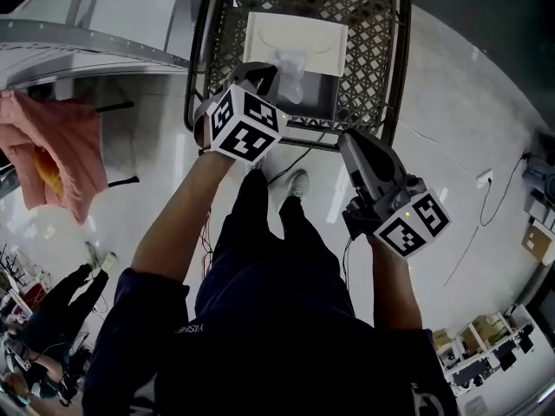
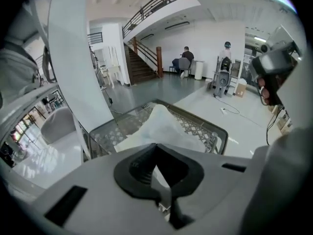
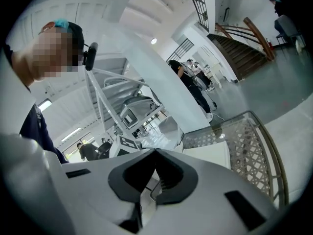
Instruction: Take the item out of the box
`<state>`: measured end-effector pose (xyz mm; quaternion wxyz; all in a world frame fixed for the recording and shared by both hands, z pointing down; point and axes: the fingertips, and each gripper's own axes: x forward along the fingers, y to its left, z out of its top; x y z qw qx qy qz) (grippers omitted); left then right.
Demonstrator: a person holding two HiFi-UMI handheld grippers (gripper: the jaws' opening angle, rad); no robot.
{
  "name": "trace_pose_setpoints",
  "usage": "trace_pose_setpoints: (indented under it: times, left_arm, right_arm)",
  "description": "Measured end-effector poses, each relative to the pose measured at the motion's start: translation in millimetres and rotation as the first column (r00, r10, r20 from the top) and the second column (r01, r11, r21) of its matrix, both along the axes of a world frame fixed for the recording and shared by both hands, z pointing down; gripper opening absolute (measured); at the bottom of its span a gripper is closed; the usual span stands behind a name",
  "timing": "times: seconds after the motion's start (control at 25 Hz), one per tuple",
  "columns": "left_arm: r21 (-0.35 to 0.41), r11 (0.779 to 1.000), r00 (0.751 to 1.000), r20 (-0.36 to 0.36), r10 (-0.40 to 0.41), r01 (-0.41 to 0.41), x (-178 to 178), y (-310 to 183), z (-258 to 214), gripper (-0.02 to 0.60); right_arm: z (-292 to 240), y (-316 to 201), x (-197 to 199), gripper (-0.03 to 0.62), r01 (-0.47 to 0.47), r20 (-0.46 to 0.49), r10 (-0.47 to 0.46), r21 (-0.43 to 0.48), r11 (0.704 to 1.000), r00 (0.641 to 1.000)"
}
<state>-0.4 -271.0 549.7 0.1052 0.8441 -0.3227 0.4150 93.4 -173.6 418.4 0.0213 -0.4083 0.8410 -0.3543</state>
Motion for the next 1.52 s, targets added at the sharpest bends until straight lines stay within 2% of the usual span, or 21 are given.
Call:
trace_pose_setpoints:
  times: [0.32, 0.8, 1.2, 1.52]
  left_arm:
    - [0.19, 0.982, 0.996, -0.089, 0.009, 0.008, 9, -20, -104, 0.006]
    - [0.384, 0.923, 0.98, -0.188, 0.062, 0.015, 6, -15, -232, 0.006]
    - [0.463, 0.886, 0.966, -0.237, 0.102, 0.02, 10, 17, -291, 0.006]
    - [0.487, 0.873, 0.963, -0.244, 0.113, 0.02, 10, 29, -311, 0.006]
  right_arm:
    - [-58, -9, 0, 0.025, 0.006, -0.018, -0.004, 0.143, 0.99, 1.0]
    - [-140, -7, -7, 0.025, -0.007, -0.033, 0.018, 0.309, 0.951, 0.999]
    - [-194, 12, -7, 0.025, -0.006, -0.058, 0.034, 0.43, 0.903, 0.998]
    - [-214, 19, -6, 0.025, -0.012, -0.057, 0.043, 0.459, 0.888, 0.997]
